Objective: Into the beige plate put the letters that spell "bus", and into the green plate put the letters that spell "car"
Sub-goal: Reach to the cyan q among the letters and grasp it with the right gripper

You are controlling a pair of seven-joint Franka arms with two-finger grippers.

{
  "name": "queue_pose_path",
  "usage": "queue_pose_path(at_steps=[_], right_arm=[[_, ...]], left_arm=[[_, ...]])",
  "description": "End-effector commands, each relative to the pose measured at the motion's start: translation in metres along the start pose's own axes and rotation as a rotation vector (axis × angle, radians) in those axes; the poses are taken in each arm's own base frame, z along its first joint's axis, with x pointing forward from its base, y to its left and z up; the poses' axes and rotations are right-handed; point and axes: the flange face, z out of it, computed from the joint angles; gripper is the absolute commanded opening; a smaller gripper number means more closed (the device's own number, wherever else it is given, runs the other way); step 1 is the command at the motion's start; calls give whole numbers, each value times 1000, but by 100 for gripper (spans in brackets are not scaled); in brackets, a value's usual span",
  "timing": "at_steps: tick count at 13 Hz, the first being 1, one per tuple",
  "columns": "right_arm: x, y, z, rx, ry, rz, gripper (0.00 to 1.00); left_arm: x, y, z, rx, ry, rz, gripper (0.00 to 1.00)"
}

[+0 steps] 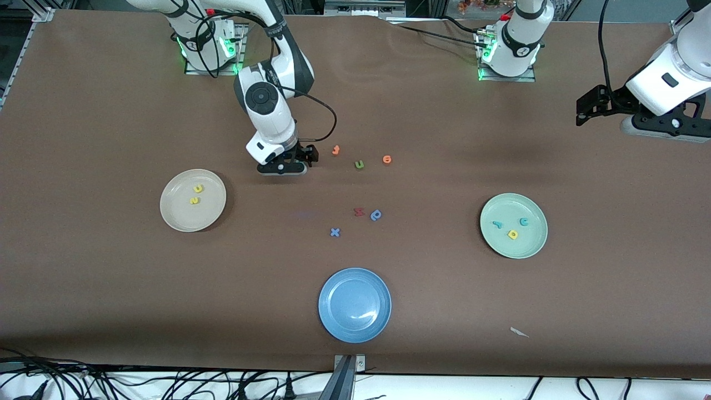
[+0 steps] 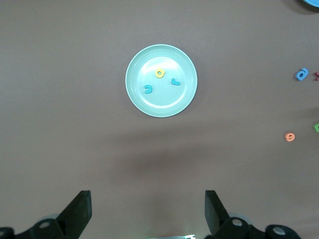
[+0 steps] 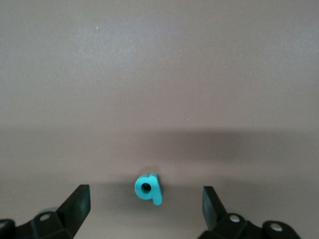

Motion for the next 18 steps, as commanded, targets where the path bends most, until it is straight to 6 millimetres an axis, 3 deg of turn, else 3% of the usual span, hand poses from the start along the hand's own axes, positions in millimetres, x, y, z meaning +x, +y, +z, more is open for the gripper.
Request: queue_pose_path(at_steps=[1,4,9,13,18], right_arm=[[0,-5,16,-13,-5,4,99],[-2,-6,26,-28,-11,-2,95],[-7,-8,40,-36,-27,2,78],[-11,-19,41,-19,-33,0,67],[-5,-12,40,-18,-34,-10,53]], left_arm=[[3,3,-7,-23,-2,-12,100],[3,3,-7,-23,-2,-12,100],[5,3,-7,-24,-2,-12,100],[5,2,-7,-25,-2,-13,100],[5,2,-7,-25,-2,-12,100]])
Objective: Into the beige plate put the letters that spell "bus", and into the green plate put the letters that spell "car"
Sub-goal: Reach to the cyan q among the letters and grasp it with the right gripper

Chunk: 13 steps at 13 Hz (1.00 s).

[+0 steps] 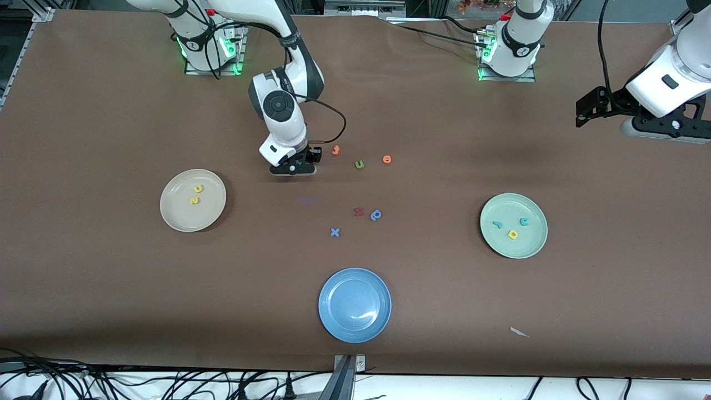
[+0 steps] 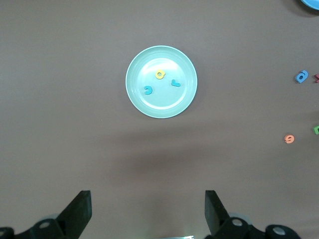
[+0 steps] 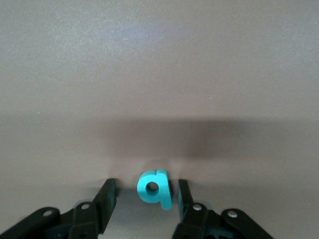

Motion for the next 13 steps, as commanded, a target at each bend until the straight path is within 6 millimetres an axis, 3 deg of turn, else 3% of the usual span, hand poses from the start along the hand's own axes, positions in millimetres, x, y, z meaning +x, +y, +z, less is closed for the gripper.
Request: queue_pose_path(at_steps=[1,13], right_arm=[[6,-1,0,16,-1,1,51],[1,1,4,8,-13,-5,30]], left_arm=[[3,1,-6,-24,-4,-4,100],[3,3,-5,-24,-6,-2,100]])
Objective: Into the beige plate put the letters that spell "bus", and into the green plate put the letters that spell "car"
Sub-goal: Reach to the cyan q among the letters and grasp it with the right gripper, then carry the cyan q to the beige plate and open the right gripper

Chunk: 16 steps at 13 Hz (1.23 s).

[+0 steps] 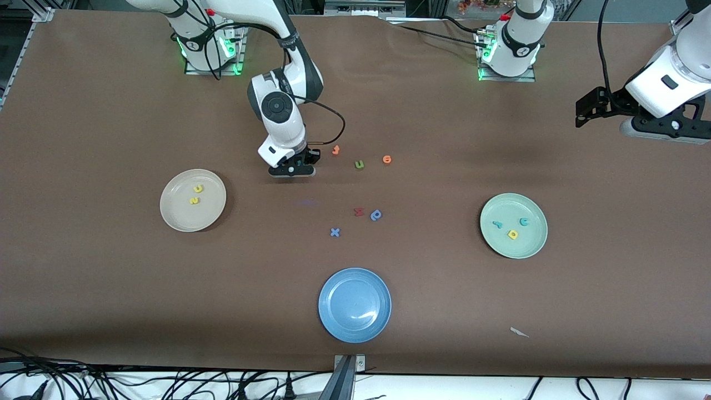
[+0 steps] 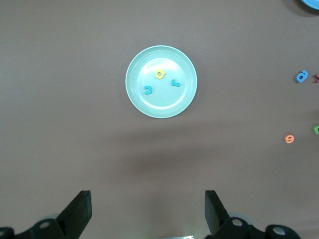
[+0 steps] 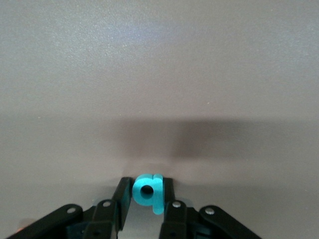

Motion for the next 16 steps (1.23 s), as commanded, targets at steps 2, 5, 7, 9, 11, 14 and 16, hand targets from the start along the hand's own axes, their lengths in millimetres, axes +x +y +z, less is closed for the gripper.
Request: queue_pose_path(at_steps=[2,5,7,9,11,14,16], right_arm=[[0,0,4,7,-12,-2,27],[1,-2,1,12,-10,-4,24],[1,-3,-3,14,-23,-6,21],[2,-5,-6,19,-21,-9,19],[10,-9,-20,23,-45,-12,18],[34,21,-49,25,-51,-53,18],[51,61,-57,12,-57,-118,18]], left_arm=[[3,2,-6,-24,-5,-2,100],[3,2,-6,-24,-5,-2,100],[3,2,-6,-24,-5,-2,100],[3,1,-6,-25,-5,-2,100],[3,2,-6,-24,-5,-2,100],[3,2,-6,-24,-5,-2,100],[3,0,-6,-25,-3,-2,100]])
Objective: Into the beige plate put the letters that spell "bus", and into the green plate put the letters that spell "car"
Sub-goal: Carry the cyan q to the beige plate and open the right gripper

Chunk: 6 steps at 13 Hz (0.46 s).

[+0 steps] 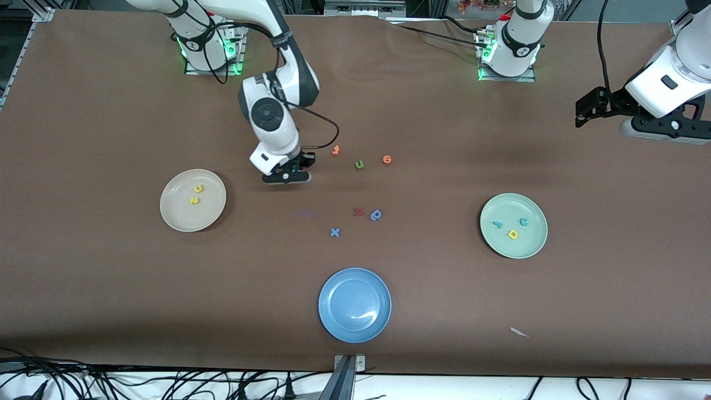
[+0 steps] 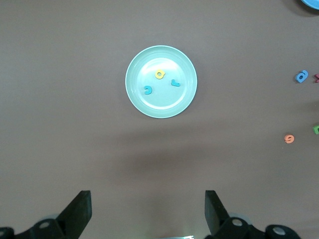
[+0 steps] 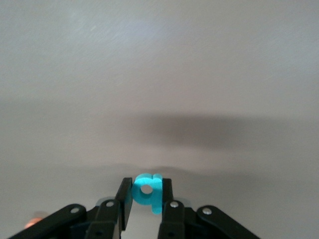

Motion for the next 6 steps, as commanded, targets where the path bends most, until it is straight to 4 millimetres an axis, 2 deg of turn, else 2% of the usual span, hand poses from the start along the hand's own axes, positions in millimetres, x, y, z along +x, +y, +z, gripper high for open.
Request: queue_pose_path(at_steps=[1,6], right_arm=[[11,52,-16,7,-16,-86,18],[34,177,-31,-46,-2,-306,19]], left_arm=[[2,-1,-6,-25,-3,-2,100],[2,-1,-6,-23,-3,-4,100]])
